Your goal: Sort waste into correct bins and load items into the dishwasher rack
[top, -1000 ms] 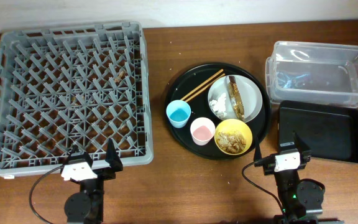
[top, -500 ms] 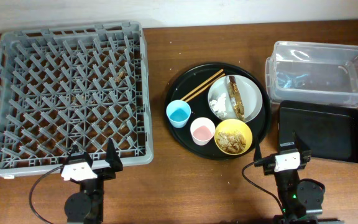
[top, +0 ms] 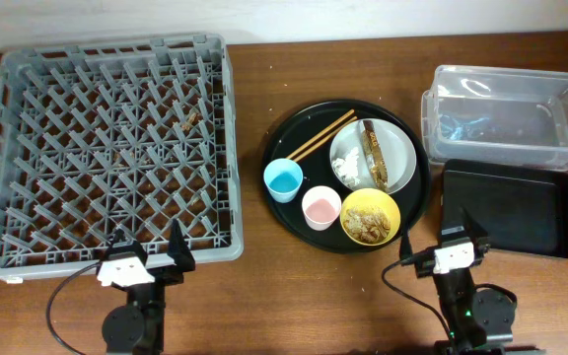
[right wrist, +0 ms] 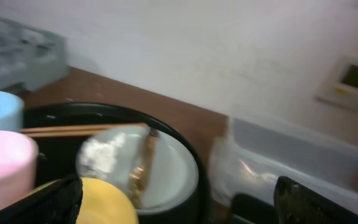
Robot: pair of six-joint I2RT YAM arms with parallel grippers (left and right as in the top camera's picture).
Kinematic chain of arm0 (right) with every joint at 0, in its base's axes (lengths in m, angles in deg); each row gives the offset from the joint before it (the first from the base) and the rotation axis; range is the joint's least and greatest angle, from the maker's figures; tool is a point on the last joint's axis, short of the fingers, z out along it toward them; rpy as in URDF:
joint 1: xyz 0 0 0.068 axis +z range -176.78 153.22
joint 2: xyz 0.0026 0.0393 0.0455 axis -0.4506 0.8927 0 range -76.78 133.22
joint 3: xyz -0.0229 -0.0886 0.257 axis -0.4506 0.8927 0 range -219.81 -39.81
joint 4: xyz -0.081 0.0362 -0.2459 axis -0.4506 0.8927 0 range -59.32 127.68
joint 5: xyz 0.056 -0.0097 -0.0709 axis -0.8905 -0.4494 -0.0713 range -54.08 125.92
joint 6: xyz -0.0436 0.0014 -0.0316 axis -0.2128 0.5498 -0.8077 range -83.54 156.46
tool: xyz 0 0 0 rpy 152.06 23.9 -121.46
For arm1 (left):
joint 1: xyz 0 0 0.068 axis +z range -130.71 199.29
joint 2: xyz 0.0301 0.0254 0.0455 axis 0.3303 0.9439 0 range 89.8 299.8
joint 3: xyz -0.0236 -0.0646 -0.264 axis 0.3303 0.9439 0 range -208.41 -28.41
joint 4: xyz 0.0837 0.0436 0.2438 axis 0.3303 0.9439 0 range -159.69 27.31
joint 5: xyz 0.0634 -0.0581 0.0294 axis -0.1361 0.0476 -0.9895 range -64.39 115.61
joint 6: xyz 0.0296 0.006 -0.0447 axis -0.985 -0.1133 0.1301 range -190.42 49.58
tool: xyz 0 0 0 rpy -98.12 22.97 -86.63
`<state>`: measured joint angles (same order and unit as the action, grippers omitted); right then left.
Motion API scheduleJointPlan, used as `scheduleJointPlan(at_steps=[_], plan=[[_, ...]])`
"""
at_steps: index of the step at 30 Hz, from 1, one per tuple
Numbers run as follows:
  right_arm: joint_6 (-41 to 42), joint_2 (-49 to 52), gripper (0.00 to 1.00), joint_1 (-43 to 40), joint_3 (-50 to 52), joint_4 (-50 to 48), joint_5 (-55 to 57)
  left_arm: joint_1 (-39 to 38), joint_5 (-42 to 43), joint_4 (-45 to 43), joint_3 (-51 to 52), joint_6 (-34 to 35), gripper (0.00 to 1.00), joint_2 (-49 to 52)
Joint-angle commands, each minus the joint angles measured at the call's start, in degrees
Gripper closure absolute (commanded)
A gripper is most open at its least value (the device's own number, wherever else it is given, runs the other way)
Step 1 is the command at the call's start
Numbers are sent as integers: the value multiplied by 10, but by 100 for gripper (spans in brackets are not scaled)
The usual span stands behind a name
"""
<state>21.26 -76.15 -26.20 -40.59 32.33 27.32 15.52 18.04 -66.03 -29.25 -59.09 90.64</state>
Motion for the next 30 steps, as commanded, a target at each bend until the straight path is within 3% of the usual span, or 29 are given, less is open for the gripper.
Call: scheduleJointPlan(at_steps=[1,4,5,7,10,14,17,19,20,23,26,28,29,30], plan=[[61,-2,1,5,-25,0,-59,2,73,-35,-12,-5,1,-2],[73,150,2,5,-295,296,-56,2,64,84,-167,-5,1,86],[178,267,2,5,-404,366,-58,2,85,119,-244,-5,1,164],[217,443,2,5,-532,389,-83,2,180,262,-463,-5,1,390],[218,603,1,6,-569,312,-237,2,219,410,-647,-5,1,585],[232,902,32,6,-650,294,-90,2,276,421,-659,-5,1,655],[232,1030,35,10,-655,234,-72,2,282,419,-659,-5,1,655],[261,1106,83,16,-655,191,-74,2,282,419,-659,-5,1,655],[263,1099,96,15,-656,196,-77,2,282,419,-659,-5,1,655],[264,961,96,-3,-698,271,-86,2,282,430,-659,-5,1,655],[369,828,96,-65,-702,275,56,2,282,432,-659,-5,1,655],[443,862,96,-120,-702,269,161,2,282,432,-659,-5,1,655],[449,912,96,-145,-702,219,159,2,282,432,-659,-5,1,655],[435,949,89,-153,-702,190,151,2,282,432,-659,-5,1,655]])
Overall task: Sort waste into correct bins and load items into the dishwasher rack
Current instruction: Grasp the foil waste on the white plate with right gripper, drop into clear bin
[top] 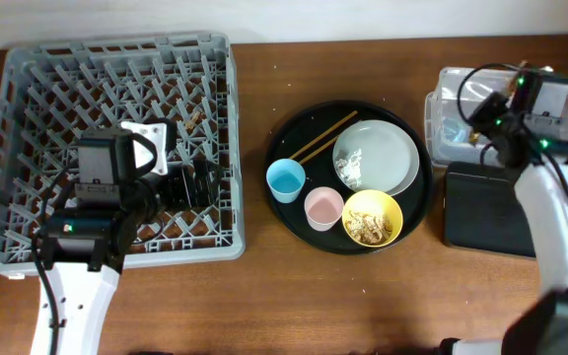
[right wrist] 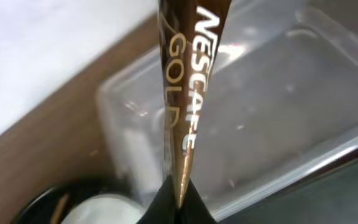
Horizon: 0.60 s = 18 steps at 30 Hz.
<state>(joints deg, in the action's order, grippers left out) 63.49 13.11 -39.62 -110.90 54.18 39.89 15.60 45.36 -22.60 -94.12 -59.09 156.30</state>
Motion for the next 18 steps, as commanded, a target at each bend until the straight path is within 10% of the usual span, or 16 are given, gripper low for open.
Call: scheduleJointPlan(at_steps=[1,5,8,13,15,18], plan=[[-62,70,42,-19,1,-43,5,1,8,-2,-10,-5,1,-2],[-131,-28,48,16,-29,82,-330,1,9,-2,-10,-5,1,-2],[-182,96,37,238,2,94,-155,1,9,0,-10,-5,1,-2],[-161,221,37,280,2,-6,-168,1,9,6,-10,-5,1,-2],[-162,213,43,279,0,-9,-168,1,9,18,-10,-5,1,-2],[-161,206,91,263,-3,-1,-168,1,9,18,-10,-5,1,-2]])
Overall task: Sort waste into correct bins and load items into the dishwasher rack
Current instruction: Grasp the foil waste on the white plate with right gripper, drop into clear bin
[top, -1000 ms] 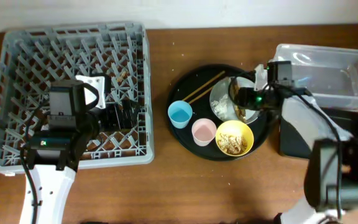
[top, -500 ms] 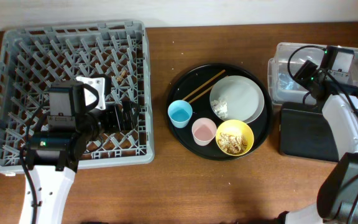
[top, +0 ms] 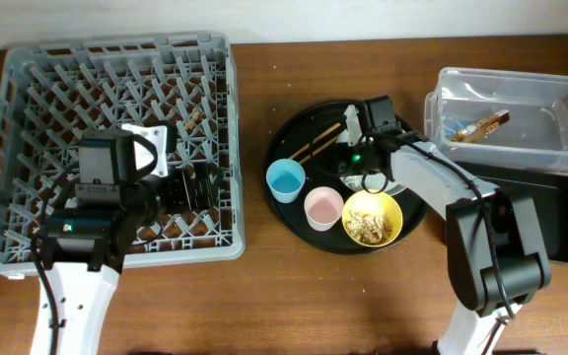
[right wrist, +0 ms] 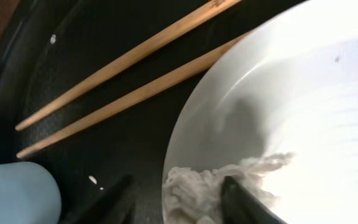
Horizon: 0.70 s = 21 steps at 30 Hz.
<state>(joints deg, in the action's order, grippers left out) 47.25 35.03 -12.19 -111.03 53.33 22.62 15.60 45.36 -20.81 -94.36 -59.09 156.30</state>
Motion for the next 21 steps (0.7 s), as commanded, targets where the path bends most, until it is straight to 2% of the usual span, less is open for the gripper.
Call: scheduleJointPlan(at_steps=[1,3,7,9,11,12,13,14,15,16,17,18,19,20,21], plan=[[2,-17,96,-18,-7,17,4,1,9,1,-7,-5,1,-2],[2,-44,96,-47,-35,62,-5,1,9,1,-7,-5,1,-2],[3,-169,96,-127,-67,106,-55,1,8,0,-7,-5,1,-2],[65,-214,96,-192,-67,95,38,1,9,0,-7,-5,1,-2],[71,-187,96,-257,-67,59,143,1,9,1,-7,-5,1,-2],[71,-169,96,-274,-67,41,151,1,9,1,-7,-5,1,-2],[63,-131,84,-296,-67,13,135,1,9,0,-7,-5,1,-2],[20,-116,30,-306,-67,0,51,1,9,1,-7,-5,1,-2],[15,-121,9,-309,-67,1,-7,1,9,1,-7,-5,1,-2],[15,-143,6,-307,-67,9,-55,1,9,1,-7,-5,1,-2],[15,-161,8,-307,-67,22,-80,1,9,0,-7,-5,1,-2],[17,-197,16,-307,-67,62,-144,1,11,1,-7,-5,1,-2],[17,-238,32,-306,-67,123,-224,1,38,2,-7,-21,1,-2],[16,-269,38,-298,-67,186,-256,1,77,-3,-8,-26,1,-3],[-2,-291,41,-276,-67,242,-255,1,105,-18,-8,-26,1,-3]])
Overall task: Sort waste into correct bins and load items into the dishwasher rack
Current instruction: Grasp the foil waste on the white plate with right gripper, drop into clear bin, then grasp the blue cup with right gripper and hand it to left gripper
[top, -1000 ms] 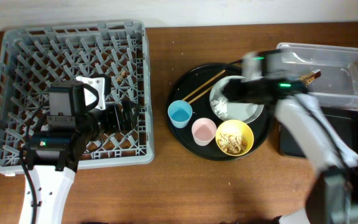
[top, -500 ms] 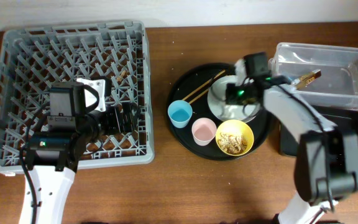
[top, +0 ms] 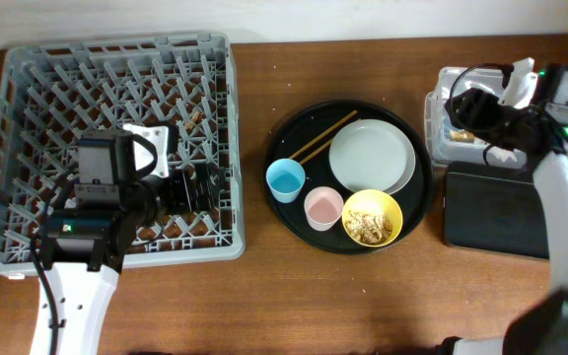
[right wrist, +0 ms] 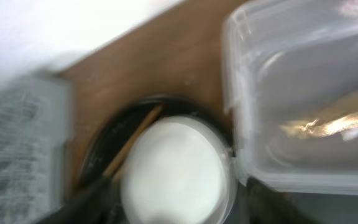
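My right gripper point(top: 464, 106) hangs over the left end of the clear plastic bin point(top: 560, 148), and its blurred dark fingers point(right wrist: 82, 199) stand wide apart with nothing seen between them. A brown-gold coffee sachet point(right wrist: 328, 121) lies in the bin. The white plate point(top: 372, 157) on the black round tray point(top: 284, 212) is bare. Beside it lie two chopsticks point(top: 321, 137), a blue cup point(top: 283, 179), a pink cup point(top: 321, 208) and a yellow bowl point(top: 370, 219) with food scraps. My left gripper point(top: 205, 185) hovers over the grey dishwasher rack point(top: 28, 89), seemingly open and empty. No tissue shows.
A black rectangular tray point(top: 491, 212) lies in front of the clear bin, under my right arm. The rack fills the left side of the brown table point(top: 264, 296). My right arm and its cables cover much of the clear bin's left end.
My right gripper was down on the white plate with its fingers around a tissue wad. Now it is open over the clear bin's left end and the plate is bare. The left arm has not moved.
Both arms were parked at the table's front edge, with a sachet and tissue on the plate. Then my left gripper hung over the rack and my right held the sachet over the clear bin. Then the sachet lay in the bin. Now the plate is bare.
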Robot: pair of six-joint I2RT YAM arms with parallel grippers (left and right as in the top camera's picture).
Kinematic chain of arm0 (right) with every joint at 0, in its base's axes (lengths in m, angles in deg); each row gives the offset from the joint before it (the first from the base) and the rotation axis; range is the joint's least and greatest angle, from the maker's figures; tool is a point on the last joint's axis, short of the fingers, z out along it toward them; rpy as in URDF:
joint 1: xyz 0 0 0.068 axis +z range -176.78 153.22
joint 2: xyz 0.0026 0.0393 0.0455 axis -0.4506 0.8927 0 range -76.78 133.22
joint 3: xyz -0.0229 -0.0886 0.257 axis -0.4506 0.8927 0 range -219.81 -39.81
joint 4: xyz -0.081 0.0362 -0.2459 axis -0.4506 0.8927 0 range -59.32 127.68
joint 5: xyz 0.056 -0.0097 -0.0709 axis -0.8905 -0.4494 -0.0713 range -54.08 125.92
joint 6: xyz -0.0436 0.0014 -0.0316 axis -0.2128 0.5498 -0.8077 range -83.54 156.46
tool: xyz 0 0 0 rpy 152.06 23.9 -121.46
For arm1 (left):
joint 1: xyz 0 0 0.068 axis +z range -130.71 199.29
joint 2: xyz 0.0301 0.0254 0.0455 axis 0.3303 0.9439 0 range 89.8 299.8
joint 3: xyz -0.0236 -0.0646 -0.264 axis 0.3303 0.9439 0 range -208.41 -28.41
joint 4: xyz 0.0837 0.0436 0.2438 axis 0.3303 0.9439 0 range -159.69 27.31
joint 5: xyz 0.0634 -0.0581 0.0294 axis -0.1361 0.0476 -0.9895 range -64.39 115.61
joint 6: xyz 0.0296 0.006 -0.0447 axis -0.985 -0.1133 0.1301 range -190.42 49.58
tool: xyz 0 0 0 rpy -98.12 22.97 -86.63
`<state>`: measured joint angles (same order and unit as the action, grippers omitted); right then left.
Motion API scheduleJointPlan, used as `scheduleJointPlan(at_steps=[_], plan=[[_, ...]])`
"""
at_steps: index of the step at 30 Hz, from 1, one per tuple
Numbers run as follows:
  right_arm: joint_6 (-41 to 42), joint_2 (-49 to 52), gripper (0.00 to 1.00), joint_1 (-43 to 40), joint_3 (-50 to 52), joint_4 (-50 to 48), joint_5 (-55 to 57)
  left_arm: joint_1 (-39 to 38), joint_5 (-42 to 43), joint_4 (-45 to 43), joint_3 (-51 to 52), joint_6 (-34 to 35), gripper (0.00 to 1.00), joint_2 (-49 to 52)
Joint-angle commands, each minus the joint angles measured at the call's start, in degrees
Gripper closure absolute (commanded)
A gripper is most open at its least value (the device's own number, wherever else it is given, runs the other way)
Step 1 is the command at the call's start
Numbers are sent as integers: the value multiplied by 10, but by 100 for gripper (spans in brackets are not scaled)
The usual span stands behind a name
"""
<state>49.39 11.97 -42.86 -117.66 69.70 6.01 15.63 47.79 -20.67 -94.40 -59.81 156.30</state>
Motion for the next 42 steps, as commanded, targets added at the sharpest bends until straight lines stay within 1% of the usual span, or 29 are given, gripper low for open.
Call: scheduleJointPlan(at_steps=[1,2,3,5,7,9,10,12,14,18,19,21,22,24,25,26,27,28,29,30,31,33,35,36,38,39,40,41,42], plan=[[-48,-73,44,63,-1,120,-88,1,83,-31,-7,-19,1,-3],[-64,-75,46,110,-1,156,-70,1,82,-40,-7,-19,1,-3],[-64,-68,49,163,1,184,-26,1,83,-44,-7,-19,1,-2],[-63,-46,55,260,11,187,55,1,82,-35,-7,-19,2,-2],[-63,-2,56,351,18,149,139,1,80,-19,-7,-19,2,-2],[-105,50,58,405,18,55,152,1,80,-16,-7,-19,2,-2],[-106,80,58,421,18,4,188,1,80,-16,-7,-20,2,-2],[-106,124,60,427,18,-53,216,1,80,-16,-7,-20,2,-2],[-106,187,67,426,18,-93,213,1,80,-14,-7,-19,2,-2],[-106,187,88,426,9,-93,179,1,80,-14,-7,-19,2,-2],[-106,182,96,426,3,-92,171,1,80,-14,-7,-20,2,-2],[-106,161,96,426,-20,-74,159,1,76,-14,-7,-19,2,-2],[-106,137,96,423,-49,-42,147,1,64,-13,-7,-19,2,-2],[-106,98,96,410,-94,8,113,20,71,-9,-7,8,2,-2],[-106,74,96,398,-120,39,69,45,106,-9,-7,13,1,-2],[-106,46,96,381,-143,65,-25,86,189,-11,-7,13,1,-2],[-107,21,96,367,-146,63,-139,130,293,-14,-7,13,1,-2],[-125,8,96,358,-146,58,-224,153,354,-16,-7,13,1,-2],[-175,3,96,355,-146,56,-320,168,438,-18,-7,13,1,-2],[-196,9,96,361,-146,43,-412,169,531,-20,-7,13,1,-2],[-196,12,96,368,-146,36,-426,170,578,-23,-7,13,1,-2],[-196,16,96,394,-146,16,-427,169,680,-57,-7,16,1,-2],[-195,16,96,404,-146,-2,-427,159,680,-57,-7,16,1,-3],[-184,16,96,408,-146,-3,-394,142,680,-57,-7,16,1,-5],[-171,16,96,409,-146,-15,-384,105,680,-63,-7,17,1,-9],[-149,16,96,409,-146,-32,-384,94,680,-71,-7,17,1,-10],[-139,16,96,409,-146,-43,-385,87,680,-75,-7,17,3,-10],[-138,16,96,409,-146,-48,-385,79,679,-81,-7,17,10,-10],[-133,16,96,413,-146,-47,-386,78,671,-83,-7,17,25,-10]])
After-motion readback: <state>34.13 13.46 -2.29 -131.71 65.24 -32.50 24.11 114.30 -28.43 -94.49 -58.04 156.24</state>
